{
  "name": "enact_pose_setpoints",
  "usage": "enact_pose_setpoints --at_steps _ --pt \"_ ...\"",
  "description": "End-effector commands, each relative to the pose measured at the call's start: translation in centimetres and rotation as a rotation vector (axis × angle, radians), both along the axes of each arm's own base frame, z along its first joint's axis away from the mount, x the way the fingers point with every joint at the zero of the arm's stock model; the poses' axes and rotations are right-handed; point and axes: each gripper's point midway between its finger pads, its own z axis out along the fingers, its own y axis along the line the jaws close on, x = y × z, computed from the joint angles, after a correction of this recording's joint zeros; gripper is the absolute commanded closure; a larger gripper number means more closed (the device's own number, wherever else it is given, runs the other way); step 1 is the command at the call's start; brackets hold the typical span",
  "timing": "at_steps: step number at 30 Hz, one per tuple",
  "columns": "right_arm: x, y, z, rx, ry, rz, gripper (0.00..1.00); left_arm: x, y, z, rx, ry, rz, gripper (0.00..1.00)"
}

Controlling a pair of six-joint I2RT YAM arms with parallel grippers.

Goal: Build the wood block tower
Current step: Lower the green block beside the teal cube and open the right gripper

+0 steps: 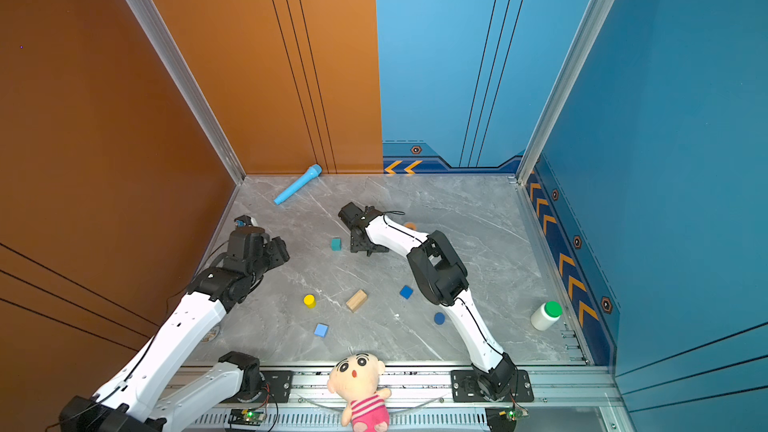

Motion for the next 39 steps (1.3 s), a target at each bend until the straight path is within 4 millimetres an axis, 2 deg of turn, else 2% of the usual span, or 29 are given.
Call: enact_pose_setpoints --at_steps 1,12,24,30,32,34,36,39 --pt "-0.2 -0.3 -0.3 0.010 0.022 -0.006 0.20 -0.2 0.6 0.2 0.020 -0.013 0.013 0.27" --pt "-0.2 0.7 -0.2 0.065 0.029 -0.021 0.28 -0.4 0.6 0.3 0.022 -0.020 0.015 0.27" --pt "-0.7 0.8 -0.3 0.076 0.033 -0.048 0.33 -0.6 0.8 0.4 0.020 -0.026 0.018 0.27" --pt "-0.7 0.5 0.1 0.072 0.027 -0.049 0.22 -0.8 0.8 0.4 0.020 -0.027 0.018 0.27" --pt "-0.8 0.6 0.3 0.073 0.025 -0.044 0.10 -0.8 0.8 0.5 0.021 -0.029 0.017 0.27" --pt "-0.8 0.7 0.8 0.077 0.017 -0.038 0.04 -0.9 0.8 0.6 0.018 -0.033 0.018 0.27" --pt "-0.9 0.7 1.1 0.080 0.013 -0.033 0.00 -0.9 0.8 0.6 0.018 -0.035 0.017 0.27" --pt "-1.1 0.7 2.2 0.080 -0.004 -0.022 0.00 -1.0 0.8 0.7 0.016 -0.039 0.018 0.27"
